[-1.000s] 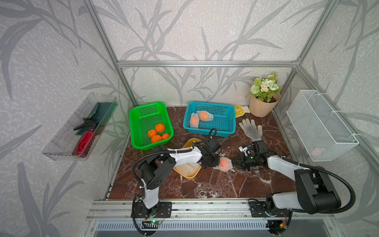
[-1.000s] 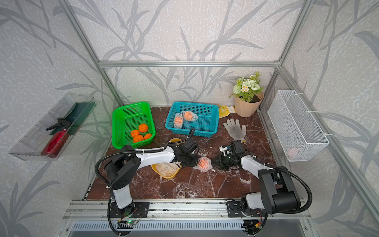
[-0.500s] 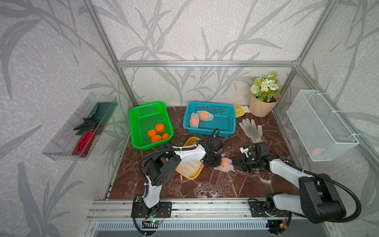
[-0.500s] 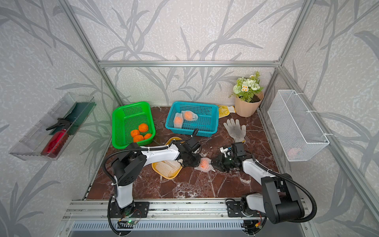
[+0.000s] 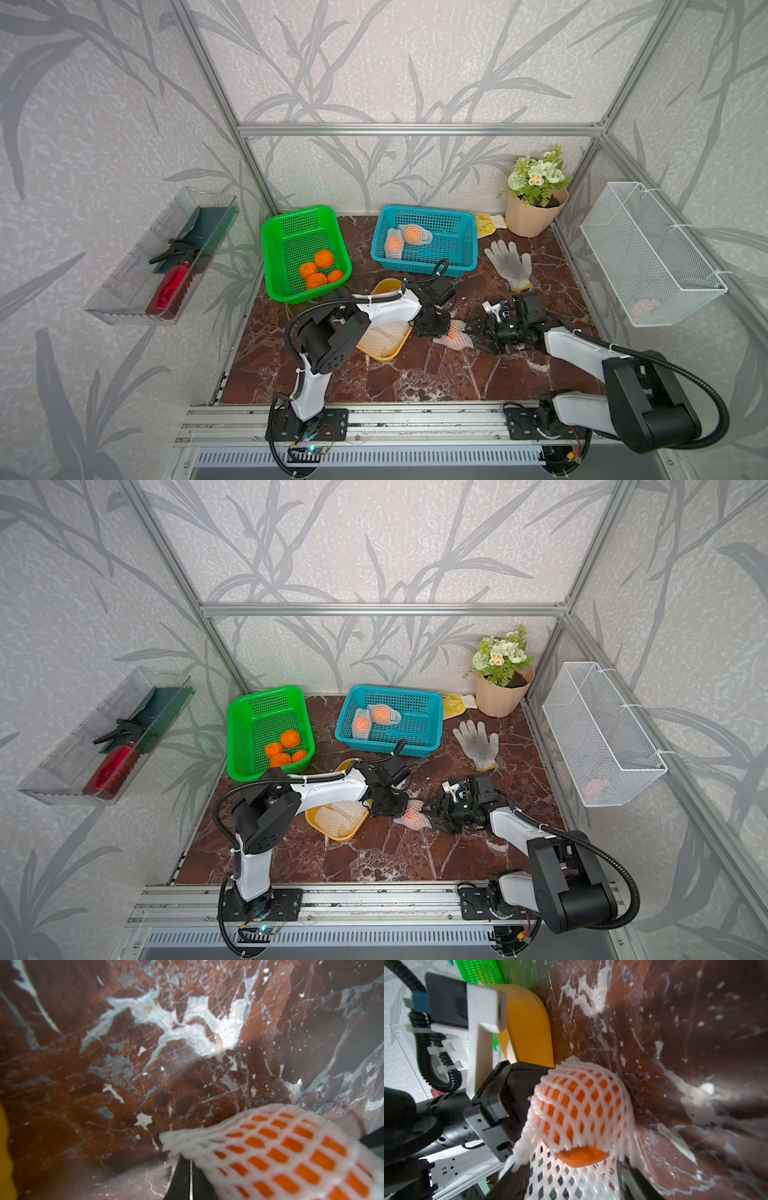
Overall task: Remove foam nets from oranges
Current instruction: Remove the foam net from the orange.
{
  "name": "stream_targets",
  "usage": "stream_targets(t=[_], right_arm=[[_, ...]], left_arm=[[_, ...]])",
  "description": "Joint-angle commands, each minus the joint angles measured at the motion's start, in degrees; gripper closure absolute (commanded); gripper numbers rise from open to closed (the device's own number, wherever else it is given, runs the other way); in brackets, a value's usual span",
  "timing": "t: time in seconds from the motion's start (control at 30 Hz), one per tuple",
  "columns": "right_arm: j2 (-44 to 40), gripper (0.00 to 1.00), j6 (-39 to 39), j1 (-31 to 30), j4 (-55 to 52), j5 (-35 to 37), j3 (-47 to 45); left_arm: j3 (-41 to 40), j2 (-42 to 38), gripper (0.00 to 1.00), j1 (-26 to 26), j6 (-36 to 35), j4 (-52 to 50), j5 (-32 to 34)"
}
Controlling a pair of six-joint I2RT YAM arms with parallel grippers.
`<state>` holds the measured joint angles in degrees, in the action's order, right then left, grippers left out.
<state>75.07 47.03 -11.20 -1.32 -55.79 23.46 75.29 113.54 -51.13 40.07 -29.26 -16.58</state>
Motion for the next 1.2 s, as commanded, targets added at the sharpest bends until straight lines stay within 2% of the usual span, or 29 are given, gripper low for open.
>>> stream_targets(t=[0.0,0.2,0.47,0.6,0.7,1.0,1.17], right_arm=[[2.3,0.32,1.2,-0.6,4.0,-1.4,-1.0],[5.7,0.31,3.6,-2.6,8.8,-1.3,-1.1],[8.2,0.30,3.9,-4.3,9.9,-1.0,-0.5],[6.4,0.42,3.9,-4.3,8.3,-1.0,0.3],[4.1,0.47,0.2,-4.2,0.8,0.0,2.5],[0.0,0.47,-13.2,-1.6,-22.0,5.4,7.4],[-1.4,0.47,-17.2,-0.2,-28.5,6.9,9.5]], left_arm=[[1.0,1.8,0.93,-0.2,-0.9,-2.3,-0.2],[2.3,2.5,0.93,-0.4,-1.2,-2.6,-1.6],[3.6,3.0,0.93,-0.9,-1.3,-2.8,-2.0],[3.6,3.4,0.93,-0.9,-1.9,-4.3,-0.9],[4.9,4.4,0.94,-0.8,-3.1,-8.0,0.6],[5.8,5.8,0.95,-0.9,-4.9,-10.8,1.7],[6.3,6.5,0.95,-0.9,-5.6,-11.7,1.9]])
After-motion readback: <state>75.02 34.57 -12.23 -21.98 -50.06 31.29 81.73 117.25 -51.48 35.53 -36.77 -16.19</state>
